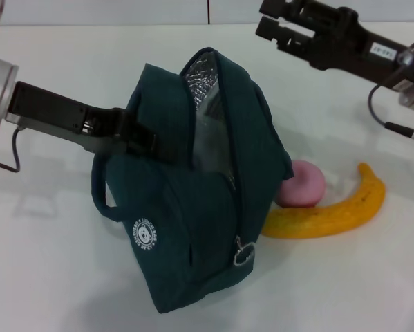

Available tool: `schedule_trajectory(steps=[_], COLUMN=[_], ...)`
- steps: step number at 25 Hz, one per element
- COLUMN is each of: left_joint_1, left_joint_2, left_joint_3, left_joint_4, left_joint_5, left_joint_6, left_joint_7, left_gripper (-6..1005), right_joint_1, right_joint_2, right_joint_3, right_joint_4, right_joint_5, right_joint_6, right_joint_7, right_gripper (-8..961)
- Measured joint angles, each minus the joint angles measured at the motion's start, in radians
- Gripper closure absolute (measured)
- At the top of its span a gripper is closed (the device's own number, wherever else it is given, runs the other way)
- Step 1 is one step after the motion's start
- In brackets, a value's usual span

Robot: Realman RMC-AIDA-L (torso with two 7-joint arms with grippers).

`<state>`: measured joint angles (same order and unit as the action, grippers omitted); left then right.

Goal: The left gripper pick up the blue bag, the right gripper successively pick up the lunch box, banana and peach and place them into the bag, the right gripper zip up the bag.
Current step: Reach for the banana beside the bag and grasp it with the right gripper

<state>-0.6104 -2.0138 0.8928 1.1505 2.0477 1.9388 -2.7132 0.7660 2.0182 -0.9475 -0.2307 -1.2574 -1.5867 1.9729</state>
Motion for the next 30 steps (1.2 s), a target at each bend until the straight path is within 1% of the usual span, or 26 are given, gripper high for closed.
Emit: schedule_trajectory(steps=[2,4,8,11,14,18,20,21,23,25,28,30], left_joint_1=[0.005,0.007,0.016,0.021,0.023,0.026,0.028,0.028,0.028,0.027,0.027,0.027], left_joint_2=[0.000,0.001,0.002,0.002,-0.001,-0.001,-0.001,-0.002,-0.002,-0.002,-0.002,-0.002], left_joint_3=[0.000,0.000,-0.001,-0.014,-0.023,-0.024,-0.025,-0.025,-0.025,-0.025,-0.025,-0.025], left_joint_4=[0.000,0.000,0.000,0.000,0.000,-0.001,-0.002,-0.002,-0.002,-0.002,-0.002,-0.002], left_joint_5=[0.002,0.004,0.004,0.002,0.001,0.001,0.000,0.000,0.000,0.000,0.000,0.000], left_joint_6=[0.000,-0.002,-0.006,-0.009,-0.009,-0.009,-0.009,-0.009,-0.009,-0.009,-0.009,-0.010], left_joint_7=[0.003,0.006,0.008,0.015,0.020,0.022,0.024,0.025,0.025,0.025,0.026,0.026], left_gripper=[960,960,960,960,960,960,960,960,960,959,959,960], right_joint_1=[-0.026,-0.072,-0.156,-0.202,-0.231,-0.251,-0.252,-0.251,-0.247,-0.239,-0.228,-0.223], right_joint_2=[-0.004,-0.009,-0.019,-0.040,-0.059,-0.081,-0.081,-0.076,-0.061,-0.041,-0.014,-0.008], right_joint_3=[-0.008,-0.014,-0.015,-0.017,-0.014,-0.021,-0.021,-0.022,-0.021,-0.022,-0.025,-0.032], right_joint_4=[-0.066,-0.147,-0.247,-0.299,-0.308,-0.316,-0.334,-0.346,-0.364,-0.377,-0.394,-0.401], right_joint_5=[-0.006,-0.021,-0.041,-0.103,-0.135,-0.196,-0.265,-0.311,-0.390,-0.464,-0.538,-0.566], right_joint_6=[-0.009,-0.017,-0.042,-0.047,-0.037,0.013,0.062,0.090,0.125,0.151,0.172,0.178], right_joint_7=[-0.018,-0.063,-0.176,-0.245,-0.303,-0.373,-0.381,-0.382,-0.384,-0.385,-0.385,-0.383], right_gripper=[441,384,271,178,85,86,87,89,92,93,95,95])
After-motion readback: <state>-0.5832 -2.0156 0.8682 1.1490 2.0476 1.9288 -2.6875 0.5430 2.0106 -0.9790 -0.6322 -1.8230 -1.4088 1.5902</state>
